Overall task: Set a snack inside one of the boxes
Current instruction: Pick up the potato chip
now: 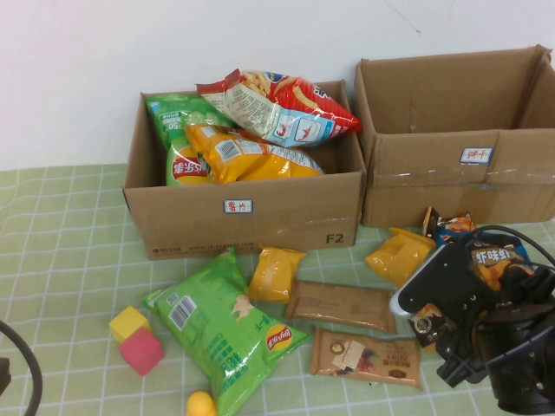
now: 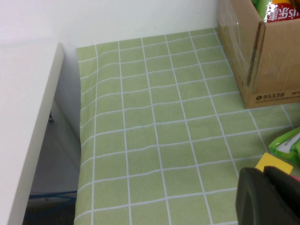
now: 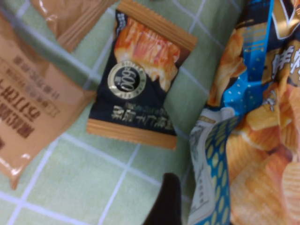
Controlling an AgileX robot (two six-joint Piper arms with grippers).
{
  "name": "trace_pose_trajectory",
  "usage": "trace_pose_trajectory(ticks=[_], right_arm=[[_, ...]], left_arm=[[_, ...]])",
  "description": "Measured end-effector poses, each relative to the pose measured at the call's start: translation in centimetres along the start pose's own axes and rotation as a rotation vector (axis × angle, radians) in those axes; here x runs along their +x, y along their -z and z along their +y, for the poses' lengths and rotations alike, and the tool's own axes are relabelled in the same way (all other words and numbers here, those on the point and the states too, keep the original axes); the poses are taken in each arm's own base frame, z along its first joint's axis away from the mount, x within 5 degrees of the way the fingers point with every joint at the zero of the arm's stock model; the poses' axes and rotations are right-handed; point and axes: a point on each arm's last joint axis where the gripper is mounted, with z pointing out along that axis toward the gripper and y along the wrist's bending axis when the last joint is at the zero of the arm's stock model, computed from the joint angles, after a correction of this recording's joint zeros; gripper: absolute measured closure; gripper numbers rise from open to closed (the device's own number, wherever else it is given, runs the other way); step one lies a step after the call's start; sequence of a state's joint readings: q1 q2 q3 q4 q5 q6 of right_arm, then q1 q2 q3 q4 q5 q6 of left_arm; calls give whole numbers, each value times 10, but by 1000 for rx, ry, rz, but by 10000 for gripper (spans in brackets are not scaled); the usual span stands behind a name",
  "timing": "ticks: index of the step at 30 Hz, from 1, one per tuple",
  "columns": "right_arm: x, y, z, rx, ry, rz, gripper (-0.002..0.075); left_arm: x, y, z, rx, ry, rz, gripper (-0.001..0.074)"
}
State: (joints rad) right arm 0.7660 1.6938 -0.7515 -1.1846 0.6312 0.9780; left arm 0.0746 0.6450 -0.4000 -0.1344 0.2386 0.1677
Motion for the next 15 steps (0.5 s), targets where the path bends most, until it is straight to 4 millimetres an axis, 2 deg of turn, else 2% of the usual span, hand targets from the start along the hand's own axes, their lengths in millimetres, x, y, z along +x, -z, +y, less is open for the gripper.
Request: trace_pose_trajectory(ticks=[9, 15], right_arm=[[11, -35, -7, 38, -36, 101, 86], [15, -43, -17, 47, -97, 116, 106]], left_arm=[[0, 0, 0, 1, 2, 0, 737], [0, 0, 0, 1, 4, 0, 737]])
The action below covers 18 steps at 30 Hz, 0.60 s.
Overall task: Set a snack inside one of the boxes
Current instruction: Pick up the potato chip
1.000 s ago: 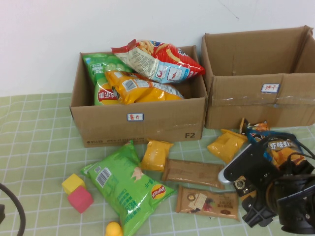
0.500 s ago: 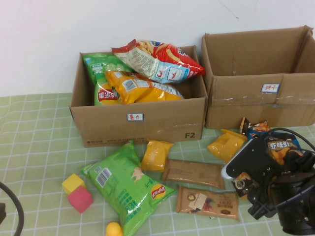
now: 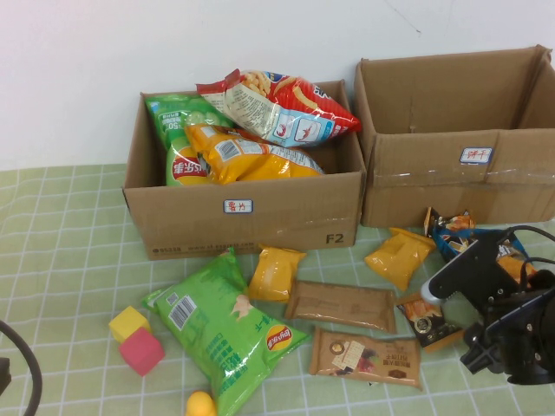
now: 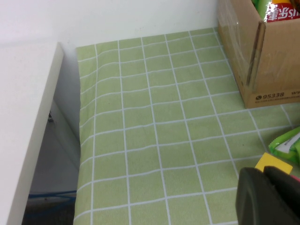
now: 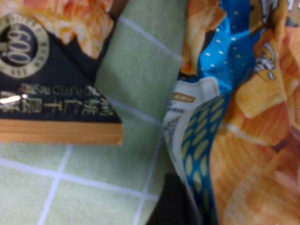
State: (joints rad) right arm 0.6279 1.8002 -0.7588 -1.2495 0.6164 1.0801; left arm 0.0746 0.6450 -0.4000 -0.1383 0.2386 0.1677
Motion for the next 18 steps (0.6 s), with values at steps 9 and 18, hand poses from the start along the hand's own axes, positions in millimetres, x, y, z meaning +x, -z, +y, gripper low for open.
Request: trace_pose_trajectory(ticks=[9, 18], right_arm=[[-1, 0, 0, -5, 10, -12, 393], [-1, 5, -17, 137, 0, 19, 515]], left_arm=[[0, 0, 0, 0, 0, 0, 737], [0, 0, 0, 0, 2, 0, 737]])
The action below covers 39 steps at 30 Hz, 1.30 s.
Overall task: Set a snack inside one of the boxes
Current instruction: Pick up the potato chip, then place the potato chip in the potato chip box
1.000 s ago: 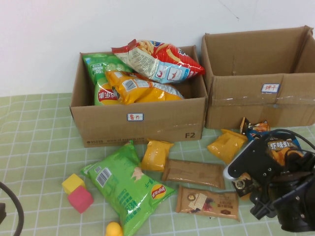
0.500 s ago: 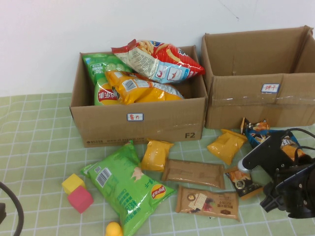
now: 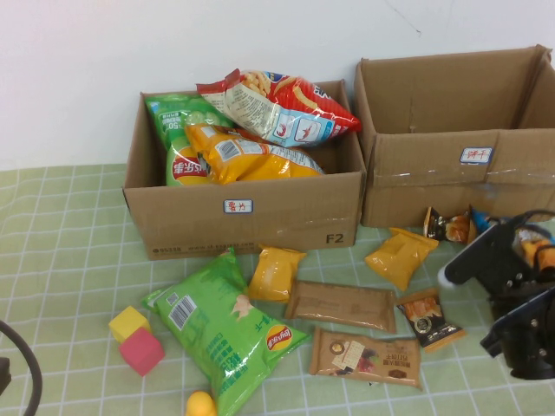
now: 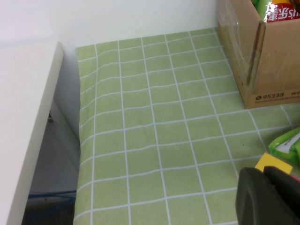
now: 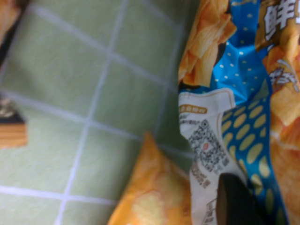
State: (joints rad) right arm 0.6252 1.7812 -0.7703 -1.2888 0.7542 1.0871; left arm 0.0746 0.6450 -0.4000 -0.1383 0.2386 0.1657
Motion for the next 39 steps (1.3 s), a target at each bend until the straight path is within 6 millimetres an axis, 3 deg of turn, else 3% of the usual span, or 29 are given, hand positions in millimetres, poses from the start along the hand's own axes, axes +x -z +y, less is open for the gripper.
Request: trace_pose_trajectory(ticks=[3, 10, 18, 24, 32, 35, 39], right_arm=[[-4, 10, -10, 10, -36, -32, 542], [-8, 38, -38, 8, -130, -128, 687], [-9, 69, -56, -75, -245, -246, 699], [-19, 113, -57, -188, -167, -467, 699], [-73, 189, -57, -367, 41, -992, 700], [-101, 201, -60, -318, 106, -1083, 700], [-148, 201, -51, -198, 237, -1156, 700]], left_arm=[[0, 0, 0, 0, 0, 0, 737], [0, 0, 0, 0, 0, 0, 737], [0, 0, 0, 0, 0, 0, 737], [0, 0, 0, 2, 8, 0, 738], [0, 0, 0, 5, 21, -3, 737], [0, 0, 0, 5, 21, -3, 738], [0, 0, -1, 6, 23, -3, 737]])
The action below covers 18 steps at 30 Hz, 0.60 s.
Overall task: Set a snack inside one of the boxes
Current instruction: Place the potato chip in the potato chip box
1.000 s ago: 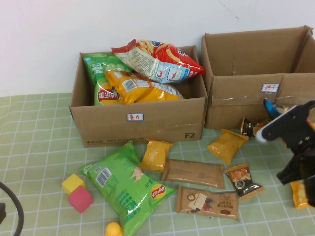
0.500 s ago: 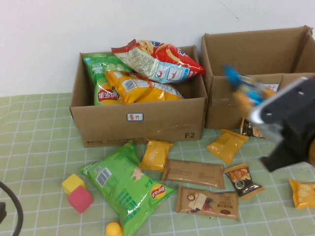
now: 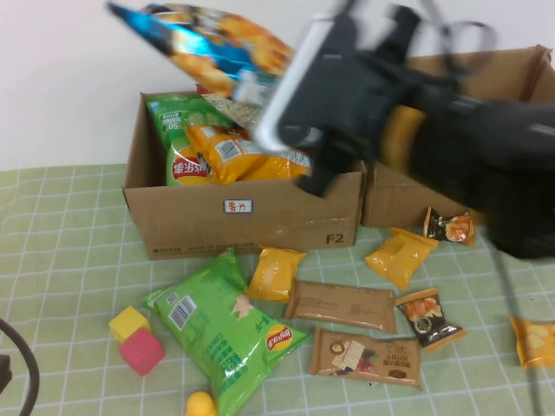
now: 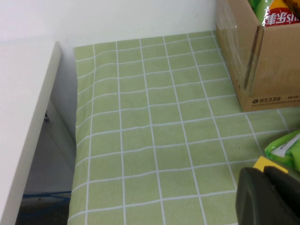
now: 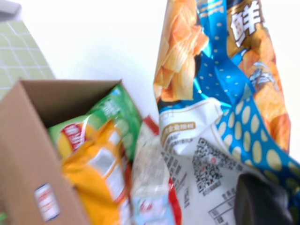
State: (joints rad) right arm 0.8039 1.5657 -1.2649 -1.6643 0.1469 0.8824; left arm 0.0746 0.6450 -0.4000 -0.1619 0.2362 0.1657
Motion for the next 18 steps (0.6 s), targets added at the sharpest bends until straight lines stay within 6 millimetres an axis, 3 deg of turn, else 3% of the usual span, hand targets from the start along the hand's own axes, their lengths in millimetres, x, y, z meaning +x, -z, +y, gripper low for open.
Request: trace_pose_trajectory(ticks=[6, 11, 14, 18], right_arm=[[0, -83, 26, -26, 170, 12, 701], [30, -147, 57, -61, 216, 57, 701], [57, -170, 64, -63, 148, 106, 701], [82, -179, 53, -41, -110, 148, 686]], left_arm=[[0, 0, 0, 1, 4, 0, 737], [0, 0, 0, 1, 4, 0, 737], [0, 0, 0, 4, 13, -1, 737], [0, 0, -1, 6, 21, 1, 737]])
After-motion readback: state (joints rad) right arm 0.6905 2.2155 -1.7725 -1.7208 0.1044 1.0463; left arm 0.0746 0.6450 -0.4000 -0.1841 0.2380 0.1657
